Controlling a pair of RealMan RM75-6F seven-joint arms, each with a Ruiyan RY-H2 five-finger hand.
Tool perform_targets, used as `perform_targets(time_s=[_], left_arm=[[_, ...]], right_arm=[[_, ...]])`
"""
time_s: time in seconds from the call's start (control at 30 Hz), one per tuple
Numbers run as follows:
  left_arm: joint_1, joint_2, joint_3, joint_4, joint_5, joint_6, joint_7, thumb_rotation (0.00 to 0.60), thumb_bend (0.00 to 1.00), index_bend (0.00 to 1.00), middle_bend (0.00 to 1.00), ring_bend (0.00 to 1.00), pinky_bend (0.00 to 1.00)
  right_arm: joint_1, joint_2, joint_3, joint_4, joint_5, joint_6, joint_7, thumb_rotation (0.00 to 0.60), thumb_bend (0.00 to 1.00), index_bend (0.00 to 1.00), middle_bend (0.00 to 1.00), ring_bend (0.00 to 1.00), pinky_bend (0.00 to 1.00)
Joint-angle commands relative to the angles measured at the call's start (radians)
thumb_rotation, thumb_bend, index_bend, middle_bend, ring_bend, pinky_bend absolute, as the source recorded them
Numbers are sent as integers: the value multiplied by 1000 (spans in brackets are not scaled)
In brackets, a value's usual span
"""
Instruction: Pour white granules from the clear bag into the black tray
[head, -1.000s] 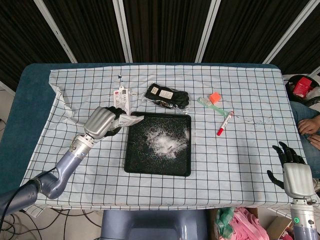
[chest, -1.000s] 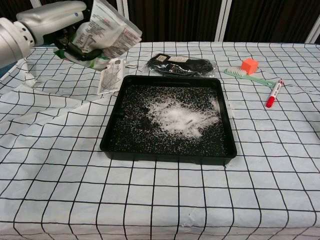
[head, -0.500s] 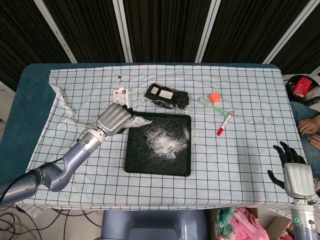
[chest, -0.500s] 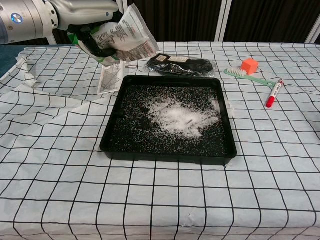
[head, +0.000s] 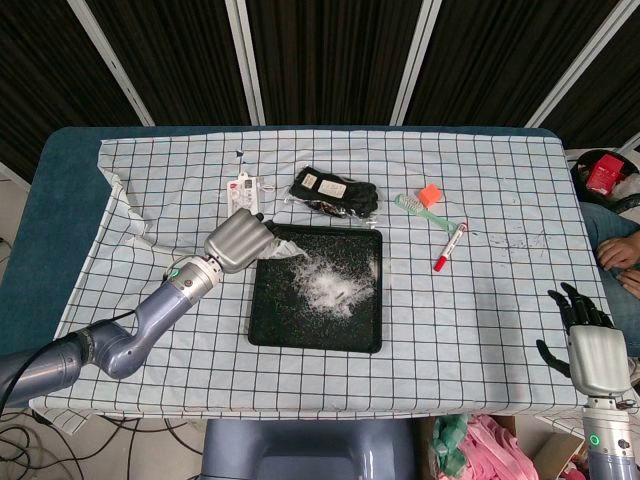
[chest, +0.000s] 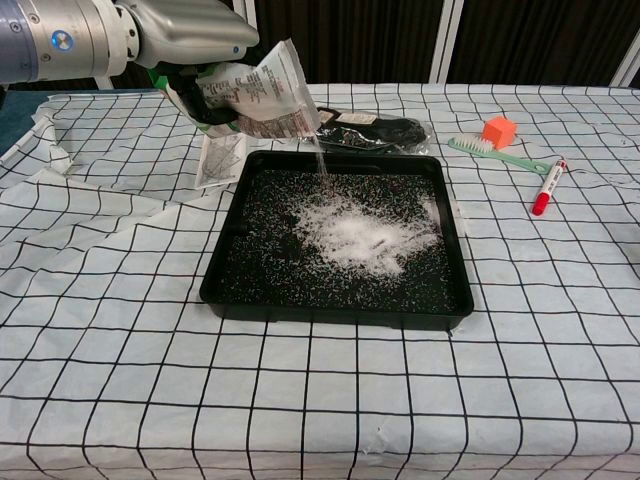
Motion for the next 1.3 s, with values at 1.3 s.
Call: perform_targets(time_s=[1.3], left_arm=[[284, -314, 98, 507, 369, 511, -1434, 600, 769, 512, 534, 484, 650]], right_arm=[[0, -6, 0, 4, 4, -5, -17, 600, 196, 187, 109, 169, 337]])
